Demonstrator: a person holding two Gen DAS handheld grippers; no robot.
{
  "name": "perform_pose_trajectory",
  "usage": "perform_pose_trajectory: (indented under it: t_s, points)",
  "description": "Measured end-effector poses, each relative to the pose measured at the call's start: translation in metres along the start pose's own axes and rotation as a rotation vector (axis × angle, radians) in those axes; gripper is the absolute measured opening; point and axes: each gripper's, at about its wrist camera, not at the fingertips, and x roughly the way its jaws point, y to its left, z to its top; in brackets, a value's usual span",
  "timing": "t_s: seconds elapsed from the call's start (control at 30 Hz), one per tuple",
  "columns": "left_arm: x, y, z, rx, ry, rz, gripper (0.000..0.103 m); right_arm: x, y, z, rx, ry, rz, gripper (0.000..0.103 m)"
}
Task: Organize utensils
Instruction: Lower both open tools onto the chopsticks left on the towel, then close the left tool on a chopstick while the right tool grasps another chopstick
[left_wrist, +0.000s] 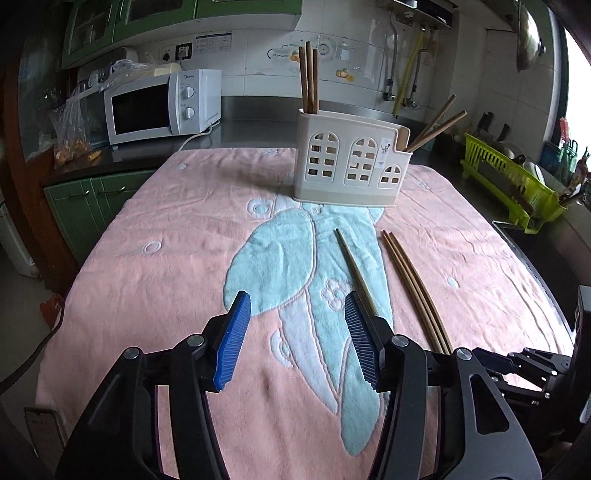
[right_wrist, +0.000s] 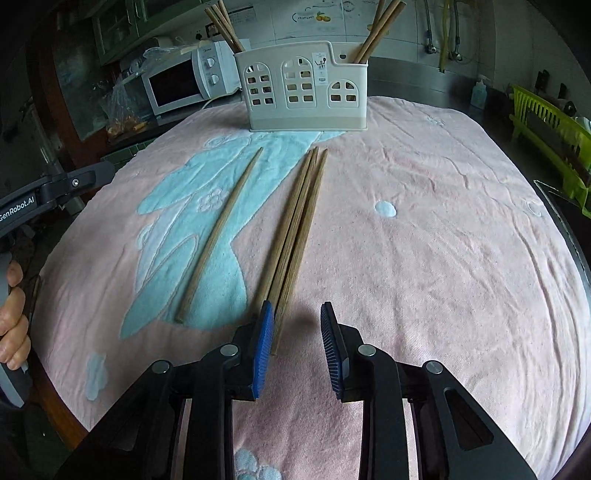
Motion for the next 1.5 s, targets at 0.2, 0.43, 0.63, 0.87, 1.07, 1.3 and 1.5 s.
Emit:
perform_pose_trajectory:
  t_s: [0.2,0.43,0.63,0.87,1.07,1.3,1.5]
  points:
    - [0.005,-0.002,-0.007,0.003,0.024,-0.004,0.054,-0.001,0.002,-0.003,-0.003,0.002,0.003,0.023]
    - [0.007,-0.001,-0.011,0.0,0.038,-0.006,0.054,-0.004,0.005,-0.007,-0.016,0.009,0.0,0.02]
    - [0.008,-0.002,-0.016,0.006,0.048,-0.014,0.054,-0.007,0.003,-0.007,-0.016,-0.001,-0.039,0.019]
    - [0.012,-0.004,-0.024,0.001,0.069,-0.022,0.054,-0.007,0.006,-0.005,-0.005,-0.008,-0.022,0.017]
    - [0.012,-0.002,-0.026,-0.005,0.078,-0.02,0.054,-0.001,0.012,-0.002,-0.016,-0.001,-0.025,0.015]
    - [0.011,-0.003,-0.03,-0.002,0.084,-0.027,0.054,0.0,-0.002,-0.005,0.036,0.011,-0.008,0.011]
    - [0.014,-0.009,-0.036,0.002,0.103,-0.051,0.054,0.003,0.005,-0.004,0.004,0.005,-0.036,0.011]
